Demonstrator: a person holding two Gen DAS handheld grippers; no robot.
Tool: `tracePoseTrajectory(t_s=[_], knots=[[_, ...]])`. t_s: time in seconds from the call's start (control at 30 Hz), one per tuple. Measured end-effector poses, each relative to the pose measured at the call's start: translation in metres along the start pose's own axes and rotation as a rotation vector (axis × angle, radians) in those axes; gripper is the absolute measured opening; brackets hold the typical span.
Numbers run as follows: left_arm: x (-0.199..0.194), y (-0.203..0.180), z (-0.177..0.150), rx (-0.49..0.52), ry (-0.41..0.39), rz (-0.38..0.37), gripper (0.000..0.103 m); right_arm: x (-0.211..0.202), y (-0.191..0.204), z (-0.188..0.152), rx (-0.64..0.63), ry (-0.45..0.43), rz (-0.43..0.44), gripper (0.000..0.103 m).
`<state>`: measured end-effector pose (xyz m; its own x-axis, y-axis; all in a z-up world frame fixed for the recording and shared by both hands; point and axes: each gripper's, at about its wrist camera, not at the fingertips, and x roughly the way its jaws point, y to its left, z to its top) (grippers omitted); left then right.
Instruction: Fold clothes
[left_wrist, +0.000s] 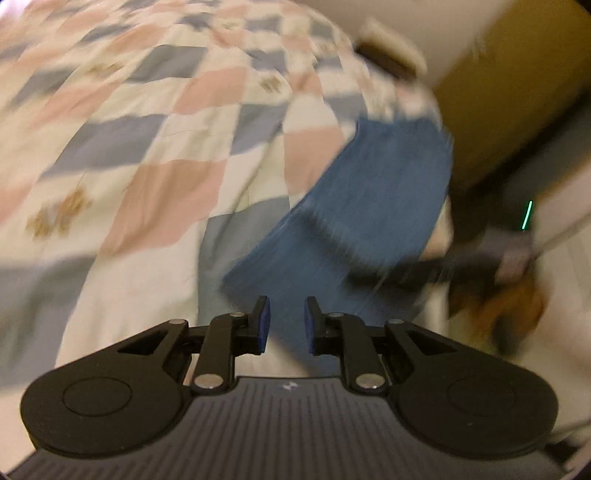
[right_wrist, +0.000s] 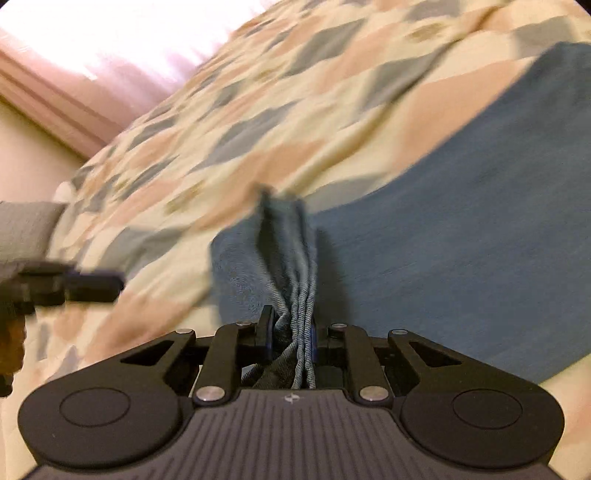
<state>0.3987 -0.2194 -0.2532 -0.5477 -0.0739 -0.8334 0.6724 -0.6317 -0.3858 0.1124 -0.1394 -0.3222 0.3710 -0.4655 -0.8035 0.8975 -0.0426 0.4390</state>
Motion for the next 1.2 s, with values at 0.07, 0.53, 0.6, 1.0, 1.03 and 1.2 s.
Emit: tracePoseTrajectory(t_s=[0.07, 0.53, 0.6, 1.0, 1.03, 1.2], knots=[[0.03, -0.025, 0.009, 0.077, 0.046, 0.062, 0.015, -0.015, -0.037, 0.015, 0.041, 0.001, 0.002, 0.016], [0.171, -0.163, 0.078, 0.191, 0.181, 0.296, 0.023, -0.095, -0.256, 0.097, 0.01, -0.155, -0.196, 0.012], [0.179, -0.176, 0.083, 0.191, 0.176, 0.315, 0.026, -0.1, -0.263, 0.1, -0.03, -0.154, -0.162, 0.012], [0.206, -0.189, 0.097, 0.163, 0.189, 0.337, 0.028, -0.083, -0.31, 0.095, 0.141, -0.073, 0.037, 0.036], [0.206, -0.187, 0.098, 0.154, 0.186, 0.328, 0.028, -0.081, -0.316, 0.095, 0.167, -0.063, 0.06, 0.038], [0.203, -0.177, 0.103, 0.094, 0.185, 0.279, 0.029, -0.075, -0.338, 0.097, 0.259, -0.015, 0.172, 0.045]])
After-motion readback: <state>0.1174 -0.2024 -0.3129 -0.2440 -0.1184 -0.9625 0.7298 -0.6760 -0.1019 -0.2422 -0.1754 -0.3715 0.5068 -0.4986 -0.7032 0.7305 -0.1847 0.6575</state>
